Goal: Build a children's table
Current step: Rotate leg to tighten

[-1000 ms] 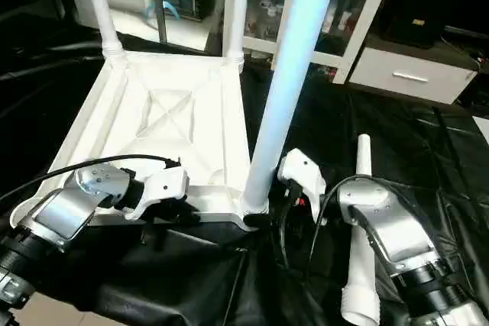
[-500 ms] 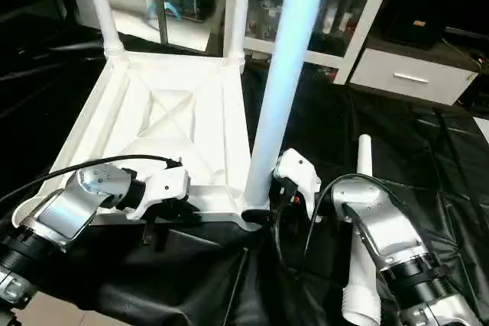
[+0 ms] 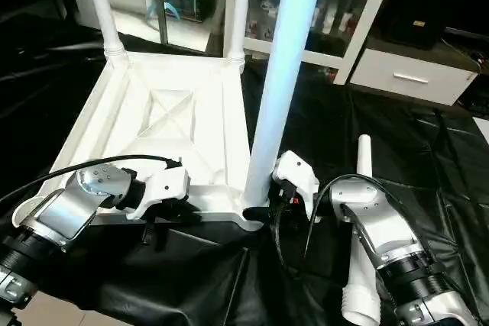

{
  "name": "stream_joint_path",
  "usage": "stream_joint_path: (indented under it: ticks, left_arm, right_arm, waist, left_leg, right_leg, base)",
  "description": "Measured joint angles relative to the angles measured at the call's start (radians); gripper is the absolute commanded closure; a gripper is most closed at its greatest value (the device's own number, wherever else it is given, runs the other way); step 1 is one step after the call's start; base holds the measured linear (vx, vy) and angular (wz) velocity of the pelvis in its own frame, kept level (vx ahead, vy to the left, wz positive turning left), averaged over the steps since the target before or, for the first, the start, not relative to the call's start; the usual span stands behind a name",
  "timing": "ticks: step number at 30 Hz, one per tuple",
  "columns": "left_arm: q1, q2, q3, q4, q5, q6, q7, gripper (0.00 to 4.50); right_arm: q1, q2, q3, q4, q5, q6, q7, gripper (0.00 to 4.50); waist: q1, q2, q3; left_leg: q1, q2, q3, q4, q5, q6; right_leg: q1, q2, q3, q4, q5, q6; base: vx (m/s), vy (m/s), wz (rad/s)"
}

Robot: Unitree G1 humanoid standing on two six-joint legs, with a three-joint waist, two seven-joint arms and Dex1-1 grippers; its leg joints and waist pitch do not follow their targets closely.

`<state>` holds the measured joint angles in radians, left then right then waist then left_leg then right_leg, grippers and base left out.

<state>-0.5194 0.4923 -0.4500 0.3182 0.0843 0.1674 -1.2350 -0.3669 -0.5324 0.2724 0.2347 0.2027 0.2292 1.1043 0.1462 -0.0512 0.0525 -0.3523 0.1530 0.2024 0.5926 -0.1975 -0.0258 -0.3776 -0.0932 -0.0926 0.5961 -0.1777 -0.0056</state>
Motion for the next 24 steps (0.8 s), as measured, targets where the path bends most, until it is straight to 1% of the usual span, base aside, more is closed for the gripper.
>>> stream_joint_path:
  ticks: [7, 11, 14, 15, 17, 18, 19, 20, 22, 23, 24]
  left_arm:
    - [-0.001, 0.000, 0.000, 0.002, 0.000, 0.000, 0.000, 4.50]
    - [0.005, -0.012, 0.024, 0.011, -0.002, 0.033, 0.033, 4.50]
    - [0.006, -0.036, 0.047, 0.032, 0.003, 0.064, 0.102, 4.50]
    - [0.006, -0.050, 0.055, 0.037, 0.007, 0.078, 0.123, 4.50]
    - [-0.003, -0.084, 0.078, 0.053, 0.009, 0.133, 0.178, 4.50]
    - [-0.005, -0.097, 0.089, 0.055, 0.010, 0.161, 0.201, 4.50]
    - [-0.009, -0.108, 0.095, 0.058, 0.010, 0.183, 0.217, 4.50]
    - [-0.009, -0.116, 0.103, 0.059, 0.010, 0.202, 0.235, 4.50]
    - [-0.023, -0.147, 0.122, 0.080, 0.012, 0.247, 0.287, 4.50]
    - [-0.033, -0.167, 0.131, 0.092, 0.013, 0.270, 0.323, 4.50]
    - [-0.042, -0.187, 0.141, 0.103, 0.014, 0.293, 0.354, 4.50]
  right_arm:
    - [0.003, 0.002, 0.000, 0.006, -0.001, -0.014, -0.002, 1.91]
    - [0.000, 0.072, -0.037, 0.062, 0.001, 0.002, -0.071, 1.92]
    - [-0.026, 0.144, -0.073, 0.128, 0.004, 0.027, -0.185, 1.92]
    - [-0.035, 0.163, -0.084, 0.145, 0.006, 0.037, -0.220, 1.92]
    - [-0.062, 0.229, -0.109, 0.195, 0.004, 0.056, -0.328, 1.92]
    - [-0.075, 0.251, -0.113, 0.212, 0.000, 0.060, -0.374, 1.93]
    - [-0.083, 0.265, -0.116, 0.221, -0.001, 0.065, -0.413, 1.93]
    - [-0.095, 0.285, -0.121, 0.242, -0.003, 0.069, -0.444, 1.93]
    - [-0.129, 0.343, -0.145, 0.289, -0.019, 0.074, -0.541, 1.93]
    - [-0.154, 0.371, -0.156, 0.321, -0.026, 0.076, -0.602, 1.93]
    - [-0.177, 0.402, -0.173, 0.353, -0.027, 0.075, -0.656, 1.93]
  waist:
    - [0.000, 0.000, 0.000]
    - [-0.011, -0.003, -0.002]
    - [-0.038, -0.003, -0.002]
    - [-0.044, -0.004, -0.003]
    - [-0.062, -0.004, -0.003]
    - [-0.068, -0.003, -0.002]
    - [-0.074, 0.000, -0.002]
    - [-0.082, 0.003, -0.001]
    - [-0.099, 0.008, 0.002]
    - [-0.108, 0.011, 0.004]
    - [-0.111, 0.013, 0.007]
  left_leg:
    - [0.000, 0.000, 0.000, 0.000, 0.000, 0.000]
    - [0.004, 0.001, 0.000, -0.001, 0.000, -0.001]
    - [0.004, 0.001, -0.002, 0.000, 0.000, -0.001]
    - [0.004, 0.001, -0.003, 0.000, 0.000, -0.001]
    - [0.006, 0.001, -0.006, 0.001, 0.000, -0.001]
    - [0.006, 0.001, -0.008, 0.001, 0.000, -0.001]
    - [0.004, 0.001, -0.015, 0.001, 0.000, -0.001]
    - [0.004, 0.001, -0.023, 0.001, 0.000, -0.001]
    - [0.005, 0.001, -0.035, 0.001, 0.000, -0.001]
    - [0.002, 0.003, -0.039, 0.000, 0.000, -0.002]
    - [-0.003, 0.004, -0.038, -0.003, 0.000, -0.002]
  right_leg:
    - [0.000, 0.000, 0.000, 0.000, 0.000, 0.000]
    - [0.002, 0.000, -0.001, 0.000, -0.003, 0.005]
    - [0.001, 0.000, -0.003, -0.002, -0.004, 0.006]
    - [0.001, 0.000, -0.003, -0.003, -0.004, 0.006]
    - [0.000, 0.000, -0.006, -0.005, -0.004, 0.007]
    - [-0.001, 0.000, -0.009, -0.008, -0.004, 0.007]
    - [0.001, 0.000, -0.016, -0.017, -0.004, 0.007]
    - [0.005, 0.000, -0.026, -0.024, -0.004, 0.007]
    - [0.012, -0.001, -0.041, -0.036, -0.004, 0.007]
    - [0.015, -0.002, -0.052, -0.041, -0.006, 0.004]
    - [0.016, -0.002, -0.055, -0.031, -0.018, -0.004]
  base:
    - [0.000, 0.000, 0.00]
    - [0.000, 0.000, 0.00]
    - [0.000, 0.000, 0.00]
    - [-0.051, 0.010, -0.11]
    - [-0.052, 0.010, -0.11]
    - [-0.054, 0.009, -0.13]
    - [-0.052, 0.016, -0.17]
    - [-0.052, 0.016, -0.17]
    - [0.000, 0.000, 0.00]
    - [0.000, 0.000, 0.00]
    - [-0.093, 0.014, -0.07]
